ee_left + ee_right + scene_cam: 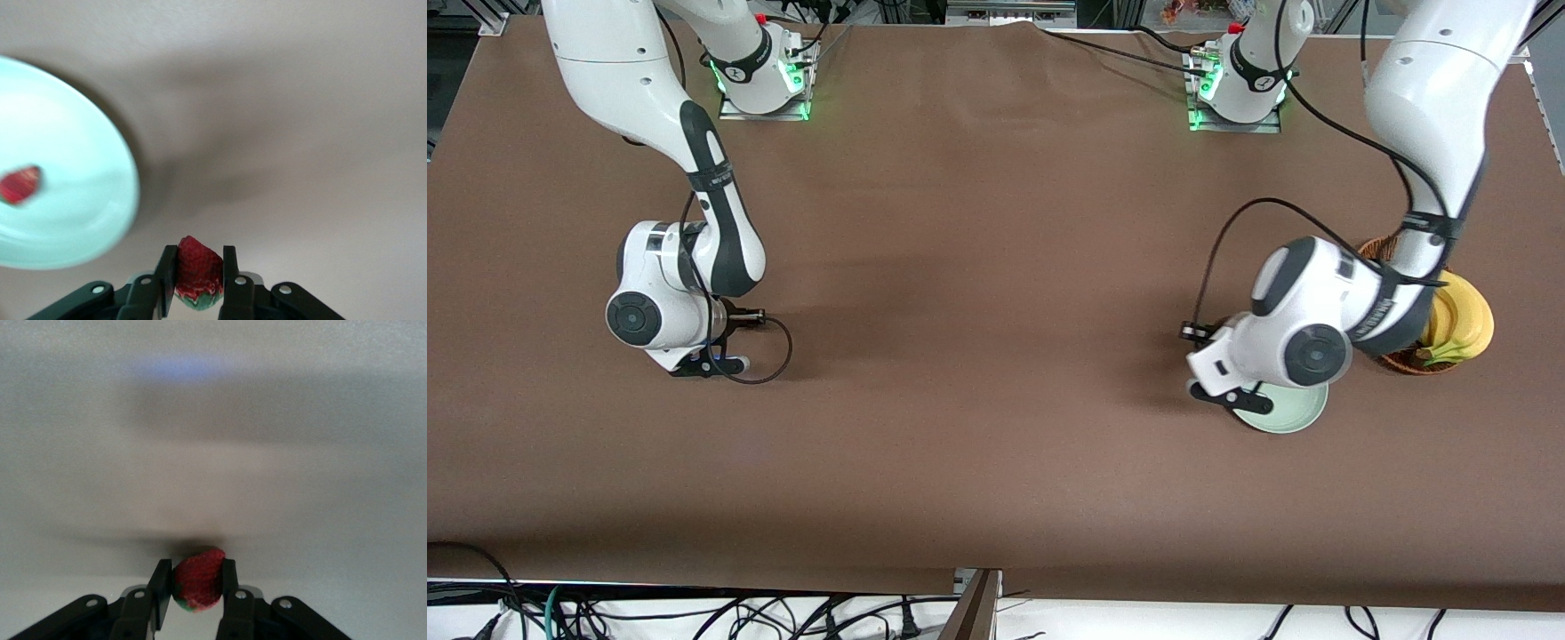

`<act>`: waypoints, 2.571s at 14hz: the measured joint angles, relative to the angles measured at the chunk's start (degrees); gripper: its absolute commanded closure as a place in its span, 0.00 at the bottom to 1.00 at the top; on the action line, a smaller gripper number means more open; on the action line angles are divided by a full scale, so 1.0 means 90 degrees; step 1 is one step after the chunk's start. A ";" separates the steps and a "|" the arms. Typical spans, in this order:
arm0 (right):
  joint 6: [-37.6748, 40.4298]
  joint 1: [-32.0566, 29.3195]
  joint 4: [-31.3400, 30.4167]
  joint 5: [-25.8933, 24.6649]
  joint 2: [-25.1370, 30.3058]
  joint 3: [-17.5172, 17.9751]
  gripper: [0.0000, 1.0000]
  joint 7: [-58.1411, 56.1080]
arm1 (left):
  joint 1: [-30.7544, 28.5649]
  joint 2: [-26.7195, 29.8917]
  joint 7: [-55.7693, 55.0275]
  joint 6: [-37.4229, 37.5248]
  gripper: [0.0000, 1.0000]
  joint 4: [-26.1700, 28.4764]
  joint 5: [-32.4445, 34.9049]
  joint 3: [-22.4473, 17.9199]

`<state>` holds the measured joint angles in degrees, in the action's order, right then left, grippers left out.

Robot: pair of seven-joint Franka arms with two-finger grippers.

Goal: Collect all strawberries into plate
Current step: 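Place the strawberry on the plate with the left gripper while the right gripper grasps another, then carry the last strawberry to mid-table with the right gripper and release it, then grasp the last strawberry with the left gripper while the right gripper withdraws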

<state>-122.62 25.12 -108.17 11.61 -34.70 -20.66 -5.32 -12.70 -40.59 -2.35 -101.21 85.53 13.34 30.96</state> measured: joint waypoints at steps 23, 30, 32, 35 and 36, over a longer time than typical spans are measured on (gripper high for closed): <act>-0.4012 0.2907 0.4185 0.1378 -0.2850 0.2411 0.69 0.6598 | -0.0543 -0.0410 0.2139 -0.0508 0.00 0.0043 -0.0012 0.0157; -0.3295 0.2772 0.4783 0.1343 -0.2867 0.2089 0.00 0.6487 | 0.0039 -0.0403 -0.0539 -0.0492 0.00 0.0145 -0.0008 0.0489; -0.1988 0.2345 0.5038 0.1296 -0.2484 0.1982 0.00 0.5994 | 0.0162 -0.0403 -0.1049 -0.0528 0.00 0.0193 -0.0007 0.0489; -0.0006 0.1380 0.5126 0.1290 -0.1673 0.1961 0.00 0.4841 | 0.0480 -0.0403 -0.1985 -0.0948 0.00 0.0342 -0.0007 0.0492; 0.0492 0.1058 0.5126 0.1287 -0.1461 0.1962 0.00 0.4498 | 0.0640 -0.0403 -0.2319 -0.1178 0.00 0.0423 -0.0007 0.0489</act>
<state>-118.19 34.65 -62.04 23.20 -47.84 -3.00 35.16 -6.94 -44.22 -23.22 -111.80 89.34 13.27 35.36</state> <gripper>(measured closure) 0.000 0.000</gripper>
